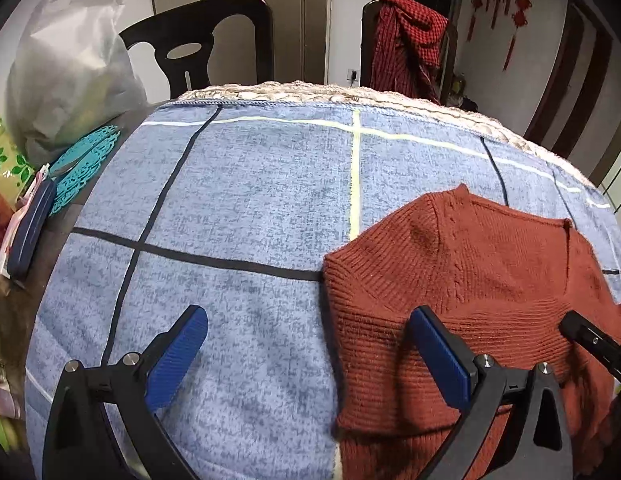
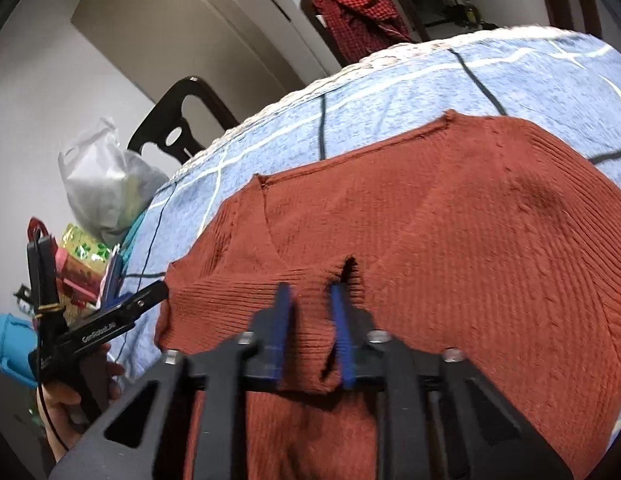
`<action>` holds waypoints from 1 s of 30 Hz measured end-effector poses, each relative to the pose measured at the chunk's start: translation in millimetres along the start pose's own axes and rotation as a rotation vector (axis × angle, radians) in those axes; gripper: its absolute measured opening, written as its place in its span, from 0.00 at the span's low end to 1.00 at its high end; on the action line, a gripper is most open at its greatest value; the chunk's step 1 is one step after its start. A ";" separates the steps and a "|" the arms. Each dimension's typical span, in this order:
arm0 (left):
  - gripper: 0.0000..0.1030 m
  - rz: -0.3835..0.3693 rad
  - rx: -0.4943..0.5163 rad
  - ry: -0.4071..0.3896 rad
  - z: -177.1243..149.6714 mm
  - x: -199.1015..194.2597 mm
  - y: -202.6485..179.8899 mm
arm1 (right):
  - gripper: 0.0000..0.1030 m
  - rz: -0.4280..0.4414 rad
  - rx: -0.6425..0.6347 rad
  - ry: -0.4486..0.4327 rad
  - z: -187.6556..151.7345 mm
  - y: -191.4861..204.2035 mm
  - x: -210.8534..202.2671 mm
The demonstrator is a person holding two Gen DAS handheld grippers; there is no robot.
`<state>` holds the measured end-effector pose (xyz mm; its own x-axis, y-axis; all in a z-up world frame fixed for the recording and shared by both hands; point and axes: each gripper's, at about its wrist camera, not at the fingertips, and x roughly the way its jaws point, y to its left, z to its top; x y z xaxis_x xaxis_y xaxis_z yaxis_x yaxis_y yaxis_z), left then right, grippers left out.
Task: Fold small clothes
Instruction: 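Lower the sleeve onto the sweater body and open the right tool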
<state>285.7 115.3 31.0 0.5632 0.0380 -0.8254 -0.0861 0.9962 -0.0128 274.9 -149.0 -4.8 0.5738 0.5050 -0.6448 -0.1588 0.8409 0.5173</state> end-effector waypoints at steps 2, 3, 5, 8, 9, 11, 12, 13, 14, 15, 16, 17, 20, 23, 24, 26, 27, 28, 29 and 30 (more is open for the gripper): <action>0.99 0.000 -0.006 0.005 0.1 2.6 1.1 | 0.08 0.004 -0.045 -0.010 -0.3 8.2 -2.2; 0.99 -0.008 -0.013 0.001 0.0 2.7 2.3 | 0.07 0.004 -0.054 -0.020 0.1 9.0 -4.4; 0.99 0.000 -0.018 -0.005 0.4 3.5 4.3 | 0.06 0.007 -0.070 -0.066 2.6 13.2 -14.0; 0.99 0.005 -0.032 0.003 0.9 8.0 7.9 | 0.06 -0.014 -0.097 -0.120 8.0 16.5 -23.9; 0.99 0.014 -0.032 0.003 0.4 8.9 8.2 | 0.06 -0.025 -0.102 -0.111 10.0 16.9 -21.5; 0.99 0.033 -0.023 0.003 -0.6 12.2 8.3 | 0.06 -0.053 -0.096 -0.063 10.9 14.0 -11.8; 0.99 0.035 -0.022 0.005 -1.2 13.6 8.6 | 0.06 -0.060 -0.083 -0.027 10.4 11.1 -5.3; 0.99 0.034 -0.024 0.008 -2.0 14.9 9.0 | 0.06 -0.068 -0.061 0.007 9.9 7.6 1.0; 0.99 0.038 -0.027 0.013 -2.8 16.6 9.5 | 0.07 -0.089 -0.032 0.037 8.3 1.7 7.5; 0.99 0.042 -0.026 0.014 -4.0 17.6 9.7 | 0.07 -0.103 -0.020 0.045 6.9 -0.9 9.7; 0.99 0.045 -0.023 0.016 -5.0 18.5 9.8 | 0.07 -0.105 -0.013 0.043 4.9 -3.7 10.4; 0.99 0.046 -0.022 0.017 -5.5 19.0 9.9 | 0.08 -0.099 -0.012 0.032 3.5 -4.9 9.0; 0.99 0.062 -0.005 0.008 -5.1 17.7 9.7 | 0.16 -0.171 -0.047 -0.004 2.4 -0.7 1.8; 0.99 0.064 -0.028 0.002 -3.5 16.3 14.4 | 0.22 -0.275 -0.101 -0.043 2.1 7.1 -4.8; 0.99 0.062 -0.039 -0.007 -3.3 14.9 16.8 | 0.22 -0.278 -0.122 -0.048 1.7 9.8 -6.9; 0.99 0.069 -0.064 -0.037 -4.1 9.7 20.7 | 0.22 -0.259 -0.163 -0.059 -2.2 14.9 -9.4; 0.99 0.065 -0.072 -0.046 -4.1 7.1 22.2 | 0.22 -0.243 -0.180 -0.059 -3.9 18.0 -9.4; 0.99 0.053 -0.080 -0.049 -4.5 4.4 23.8 | 0.22 -0.231 -0.194 -0.052 -5.1 19.9 -7.3; 0.99 0.039 -0.090 -0.050 -5.1 0.8 25.8 | 0.22 -0.239 -0.212 -0.038 -6.9 22.0 -4.8; 0.99 0.015 -0.100 -0.051 -5.8 -3.3 27.7 | 0.22 -0.266 -0.232 -0.026 -8.7 24.8 -1.4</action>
<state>276.8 142.3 30.1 0.6022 0.0593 -0.7961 -0.1747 0.9829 -0.0589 263.2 -127.1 4.0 0.6396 0.2600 -0.7234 -0.1777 0.9656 0.1900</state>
